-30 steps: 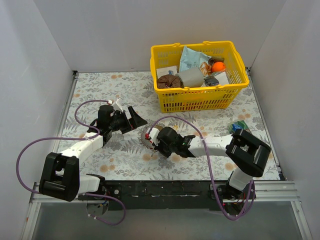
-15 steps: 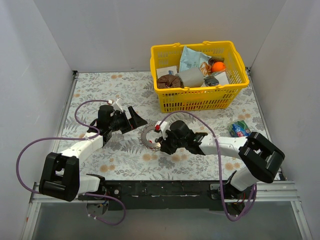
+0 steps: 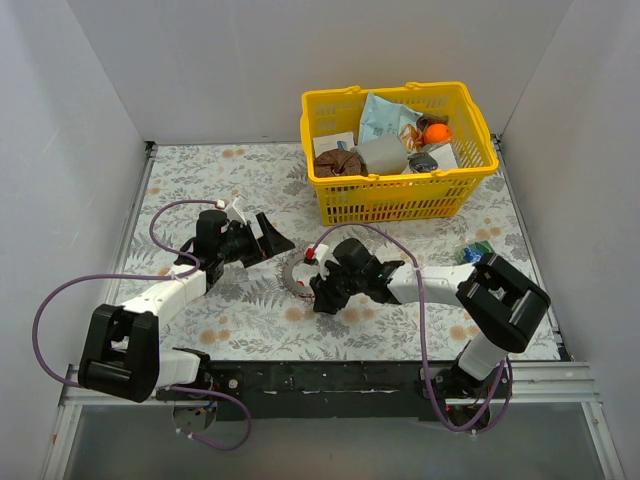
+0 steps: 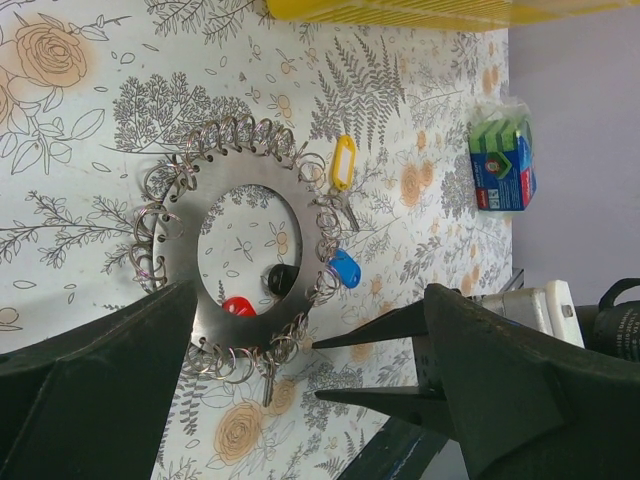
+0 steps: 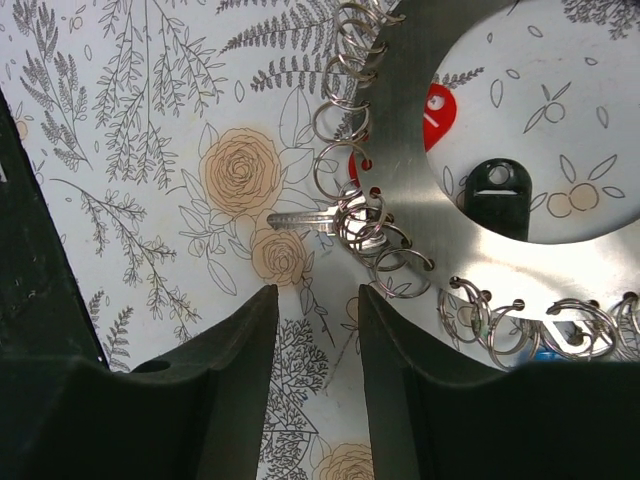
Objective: Put the keys on the keyring
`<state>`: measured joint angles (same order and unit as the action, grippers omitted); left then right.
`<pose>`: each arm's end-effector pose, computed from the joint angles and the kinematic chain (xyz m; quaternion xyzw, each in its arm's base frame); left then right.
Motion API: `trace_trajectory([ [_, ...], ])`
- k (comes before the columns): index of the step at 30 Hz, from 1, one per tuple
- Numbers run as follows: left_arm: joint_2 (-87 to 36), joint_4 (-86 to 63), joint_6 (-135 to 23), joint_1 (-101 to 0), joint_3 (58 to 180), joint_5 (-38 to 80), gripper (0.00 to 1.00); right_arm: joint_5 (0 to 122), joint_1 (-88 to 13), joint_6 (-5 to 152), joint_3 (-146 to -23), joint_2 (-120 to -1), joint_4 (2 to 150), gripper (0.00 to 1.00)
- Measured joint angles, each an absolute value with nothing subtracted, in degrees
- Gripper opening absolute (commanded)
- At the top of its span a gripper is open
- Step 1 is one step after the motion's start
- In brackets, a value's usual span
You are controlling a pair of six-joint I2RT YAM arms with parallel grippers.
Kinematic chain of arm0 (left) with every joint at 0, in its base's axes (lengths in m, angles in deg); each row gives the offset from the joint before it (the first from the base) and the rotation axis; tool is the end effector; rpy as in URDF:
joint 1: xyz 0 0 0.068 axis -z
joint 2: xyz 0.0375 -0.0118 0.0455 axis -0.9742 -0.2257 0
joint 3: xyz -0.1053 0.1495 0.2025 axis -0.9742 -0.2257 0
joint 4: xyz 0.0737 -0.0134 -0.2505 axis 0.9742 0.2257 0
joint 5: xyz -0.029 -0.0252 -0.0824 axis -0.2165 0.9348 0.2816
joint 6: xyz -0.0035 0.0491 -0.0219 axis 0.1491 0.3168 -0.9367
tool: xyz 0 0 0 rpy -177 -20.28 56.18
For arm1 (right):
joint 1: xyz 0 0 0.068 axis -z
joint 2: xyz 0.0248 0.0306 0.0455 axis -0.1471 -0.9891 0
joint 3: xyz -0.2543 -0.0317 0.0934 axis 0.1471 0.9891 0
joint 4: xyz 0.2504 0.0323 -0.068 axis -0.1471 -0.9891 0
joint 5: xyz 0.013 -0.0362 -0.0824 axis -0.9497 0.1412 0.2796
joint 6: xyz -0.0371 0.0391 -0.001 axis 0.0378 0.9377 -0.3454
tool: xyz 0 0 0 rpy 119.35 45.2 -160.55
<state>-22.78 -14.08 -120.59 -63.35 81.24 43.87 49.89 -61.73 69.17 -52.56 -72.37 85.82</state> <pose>0.2462 -0.0788 0.2020 -0.3316 0.7923 -0.4886 0.1534 0.1833 0.2650 0.1612 -0.4449 0.7793 0.3272 0.2961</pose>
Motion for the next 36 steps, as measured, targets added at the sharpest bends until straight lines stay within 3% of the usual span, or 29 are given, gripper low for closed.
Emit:
trace_trajectory([
  [19, -23.53, -14.1, -120.39, -63.35, 81.24, 43.92, 0.98, 53.25, -61.45, 69.74, -53.59, -74.75, 86.52, 0.42],
  [22, -23.53, -14.1, -120.39, -63.35, 81.24, 43.92, 0.98, 53.43, -61.41, 69.79, -54.29, -75.76, 87.44, 0.35],
  [26, -23.53, -14.08, -120.37, -63.35, 81.24, 43.9, 0.98, 53.56, -61.38, 69.92, -54.66, -76.48, 87.92, 0.01],
  [36, -23.53, -13.9, -120.33, -63.35, 81.24, 43.87, 0.98, 48.47, -60.62, 68.98, -54.59, -76.68, 87.85, 0.01],
])
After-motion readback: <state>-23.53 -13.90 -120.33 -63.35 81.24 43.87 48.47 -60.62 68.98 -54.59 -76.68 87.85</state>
